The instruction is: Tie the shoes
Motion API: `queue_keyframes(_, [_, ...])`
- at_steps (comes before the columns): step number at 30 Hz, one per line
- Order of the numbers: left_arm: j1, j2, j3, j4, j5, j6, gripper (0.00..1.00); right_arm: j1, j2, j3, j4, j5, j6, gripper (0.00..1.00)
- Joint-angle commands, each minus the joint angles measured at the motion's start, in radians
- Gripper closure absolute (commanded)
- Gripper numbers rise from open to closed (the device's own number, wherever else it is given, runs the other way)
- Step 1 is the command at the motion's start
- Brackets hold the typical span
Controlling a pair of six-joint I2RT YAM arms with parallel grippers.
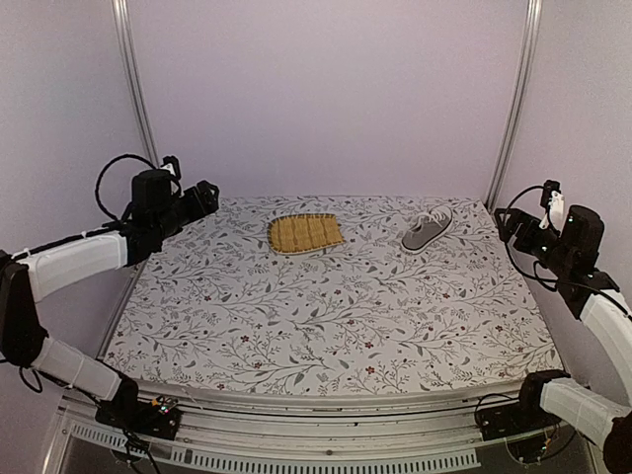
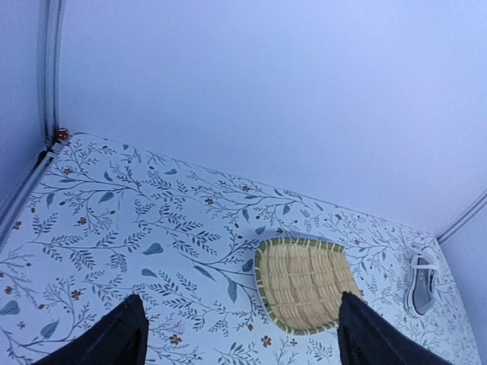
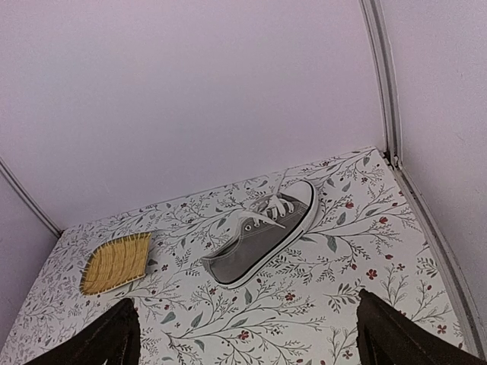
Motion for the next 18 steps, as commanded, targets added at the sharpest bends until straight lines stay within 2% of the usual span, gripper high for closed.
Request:
queue_keyframes(1, [0.019,-0.130,-0.073,-0.151,-0.094,0.122,0.13,-0.003,-0.009,0.001,0.028,0.029,-0.009,0.01])
queue_keyframes(3, [0.041,-0.181,-0.044,-0.244,-0.056,0.135,0.11,-0.003,-0.007,-0.017,0.081,-0.007,-0.004,0.01])
queue_keyframes(7, [0.211,-0.258,0.005,-0.375,0.223,0.157,0.10,-0.001,0.037,-0.015,0.144,0.020,0.072,0.01])
queue_keyframes(10, [0.309,-0.320,-0.046,-0.372,0.296,0.188,0.10,0.039,0.167,0.097,0.025,0.048,0.110,0.01])
queue_keyframes(12, [0.334,-0.362,-0.105,-0.325,0.283,0.204,0.10,0.101,0.262,0.172,-0.073,0.133,0.120,0.01])
queue_keyframes(14, [0.364,-0.387,-0.141,-0.283,0.337,0.163,0.10,0.148,0.350,0.237,-0.151,0.156,0.154,0.01])
queue_keyframes(16, [0.373,-0.391,-0.130,-0.285,0.412,0.155,0.11,0.199,0.434,0.283,-0.195,0.153,0.186,0.01])
queue_keyframes(18, [0.372,-0.385,-0.074,-0.361,0.460,0.179,0.11,0.268,0.519,0.341,-0.237,0.189,0.201,0.01])
